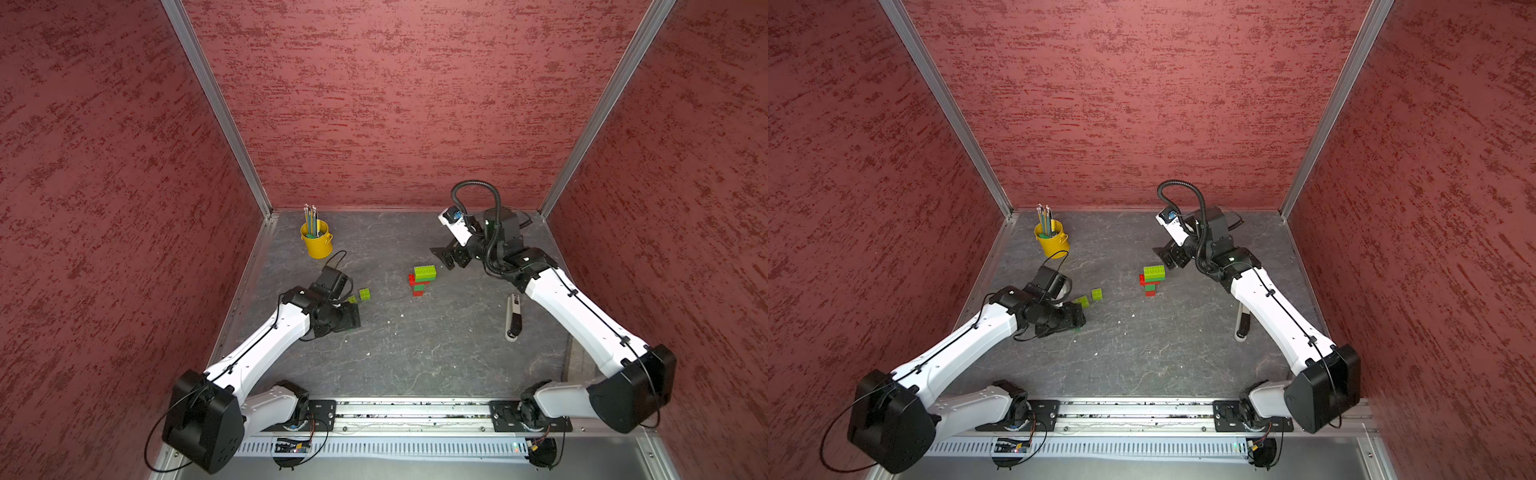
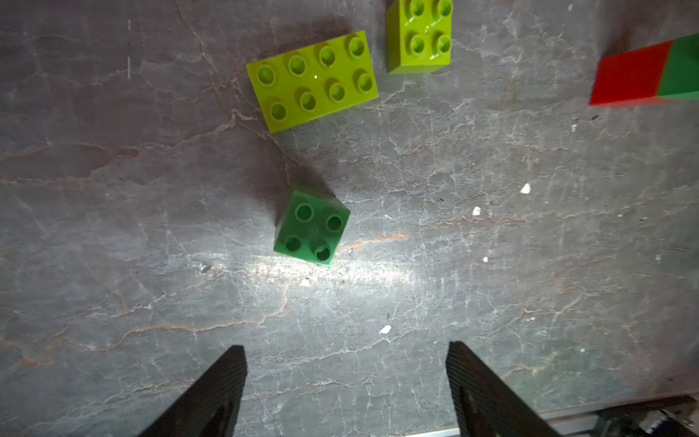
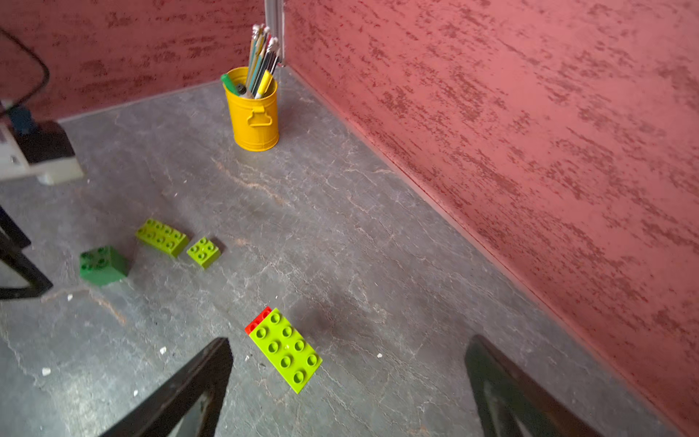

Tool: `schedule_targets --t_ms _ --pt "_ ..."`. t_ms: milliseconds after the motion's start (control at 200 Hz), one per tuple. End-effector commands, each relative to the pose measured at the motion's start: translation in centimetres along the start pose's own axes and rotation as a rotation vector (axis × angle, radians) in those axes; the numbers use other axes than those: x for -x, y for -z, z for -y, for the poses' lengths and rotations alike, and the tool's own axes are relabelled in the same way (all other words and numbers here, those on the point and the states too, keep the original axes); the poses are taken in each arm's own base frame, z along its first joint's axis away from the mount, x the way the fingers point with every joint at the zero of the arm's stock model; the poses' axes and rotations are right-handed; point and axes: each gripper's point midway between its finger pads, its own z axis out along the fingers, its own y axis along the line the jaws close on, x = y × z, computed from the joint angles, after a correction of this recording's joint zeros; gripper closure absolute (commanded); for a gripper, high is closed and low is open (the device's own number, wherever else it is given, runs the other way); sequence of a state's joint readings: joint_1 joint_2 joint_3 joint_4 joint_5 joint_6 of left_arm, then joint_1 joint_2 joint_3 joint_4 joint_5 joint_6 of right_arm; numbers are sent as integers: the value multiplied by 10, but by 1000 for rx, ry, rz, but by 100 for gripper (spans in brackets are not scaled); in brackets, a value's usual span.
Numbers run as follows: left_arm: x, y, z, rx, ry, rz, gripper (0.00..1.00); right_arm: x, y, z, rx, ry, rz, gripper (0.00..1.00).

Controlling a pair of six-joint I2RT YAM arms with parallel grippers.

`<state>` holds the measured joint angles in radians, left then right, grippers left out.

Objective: Assemble a spoon with lego
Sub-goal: Move the lego brick at the center of the board.

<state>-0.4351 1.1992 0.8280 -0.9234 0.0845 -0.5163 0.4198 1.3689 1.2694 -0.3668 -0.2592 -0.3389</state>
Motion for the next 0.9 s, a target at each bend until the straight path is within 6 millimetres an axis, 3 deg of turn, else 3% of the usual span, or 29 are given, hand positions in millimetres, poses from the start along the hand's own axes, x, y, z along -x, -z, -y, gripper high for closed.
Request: schedule_targets --t_ms 0,135,336,576,897 --pt "11 -6 0 49 -74 20 17 -9 -7 14 -26 -140 21 3" --pt "18 -18 -1 88 -170 4 17 -25 -8 22 6 -168 26 7" --pt "36 -27 11 33 -284 38 21 -36 -4 30 38 -151 102 6" --pt "45 -38 2 53 -250 -33 30 -44 -10 46 46 -269 76 5" --pt "39 -48 0 62 -228 -101 39 -52 -10 73 7 -402 51 5"
